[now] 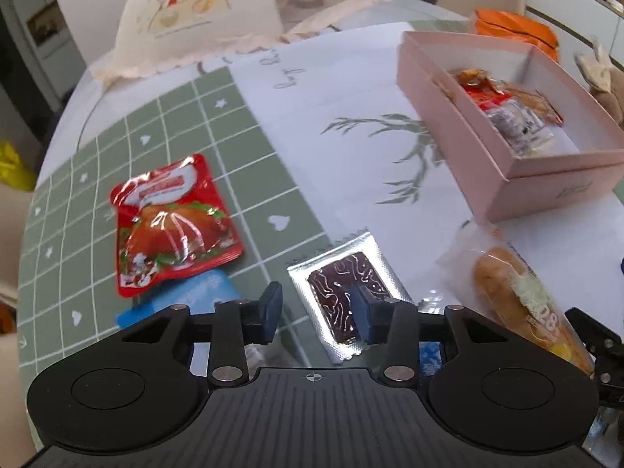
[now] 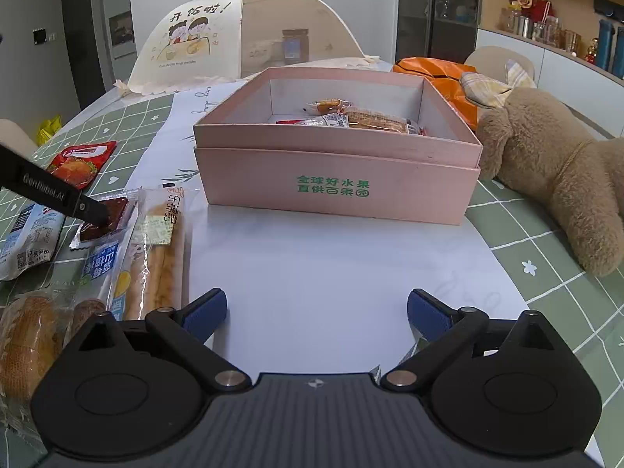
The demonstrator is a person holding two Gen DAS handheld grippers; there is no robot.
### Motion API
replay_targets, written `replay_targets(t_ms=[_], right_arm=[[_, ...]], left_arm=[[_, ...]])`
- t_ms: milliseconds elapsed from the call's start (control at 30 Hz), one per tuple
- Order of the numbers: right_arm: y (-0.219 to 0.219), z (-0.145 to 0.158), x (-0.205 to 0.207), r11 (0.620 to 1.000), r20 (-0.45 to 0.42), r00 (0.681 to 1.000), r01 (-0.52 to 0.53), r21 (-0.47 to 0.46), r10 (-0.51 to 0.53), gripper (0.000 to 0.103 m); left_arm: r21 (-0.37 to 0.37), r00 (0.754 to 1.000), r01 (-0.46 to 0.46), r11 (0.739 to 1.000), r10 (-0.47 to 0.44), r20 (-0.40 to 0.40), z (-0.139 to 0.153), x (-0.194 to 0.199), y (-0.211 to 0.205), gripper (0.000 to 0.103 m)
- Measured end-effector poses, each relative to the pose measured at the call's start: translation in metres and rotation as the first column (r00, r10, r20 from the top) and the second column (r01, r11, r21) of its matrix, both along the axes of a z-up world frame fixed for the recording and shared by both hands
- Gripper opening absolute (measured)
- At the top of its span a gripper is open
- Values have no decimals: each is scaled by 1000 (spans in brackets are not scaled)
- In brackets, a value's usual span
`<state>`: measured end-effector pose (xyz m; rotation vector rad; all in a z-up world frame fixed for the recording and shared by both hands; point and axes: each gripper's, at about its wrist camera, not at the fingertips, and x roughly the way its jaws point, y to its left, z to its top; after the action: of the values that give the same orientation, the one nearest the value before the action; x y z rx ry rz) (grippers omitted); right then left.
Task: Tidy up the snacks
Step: 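Grasp the silver-wrapped chocolate bar with the left tool while the right tool releases the bread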
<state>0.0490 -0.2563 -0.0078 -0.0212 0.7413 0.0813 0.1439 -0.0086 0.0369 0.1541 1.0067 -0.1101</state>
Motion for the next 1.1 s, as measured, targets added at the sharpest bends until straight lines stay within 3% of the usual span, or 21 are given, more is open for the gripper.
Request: replay_targets(t_ms=[200,367,567,667,767,867,933,1067,1100], right_arm=[[0,0,1,1000,-2,1000,-8,1,8,101],[1,-1,1,1000,-5,1000,-13,-1,13,102],[1,0,1,1000,-5,1000,-14,-1,14,103],[1,0,1,1000,-5,1000,-14,-2,14,103],[0,0,1,1000,-5,1000,-14,-1,14,103],[1,0,1,1000,-5,1000,-14,-1,14,103],[1,0,1,1000,-5,1000,-14,-1,14,103],[1,0,1,1000,-4,1000,-14,-1,14,103],[1,0,1,1000,-4,1000,-15,-1,15,103]], left_arm=[[-160,998,-43,986,34,-54,5,5,0,41],[-75,999,-8,997,5,-37,-2,12,-22,49],[-165,1000,-28,986,27,-10,5,9,-7,50],[-120,998,-52,991,54,18,10,8,-4,47],[-118,998,-51,992,46,-44,1,16,-6,47],[-71,999,-27,997,25,-30,-8,17,-16,52],[-81,999,-32,996,30,-28,-9,21,-17,53],[-96,999,9,995,-13,-44,-11,28,-23,72],[-84,999,20,996,-24,-41,-11,28,-24,72]])
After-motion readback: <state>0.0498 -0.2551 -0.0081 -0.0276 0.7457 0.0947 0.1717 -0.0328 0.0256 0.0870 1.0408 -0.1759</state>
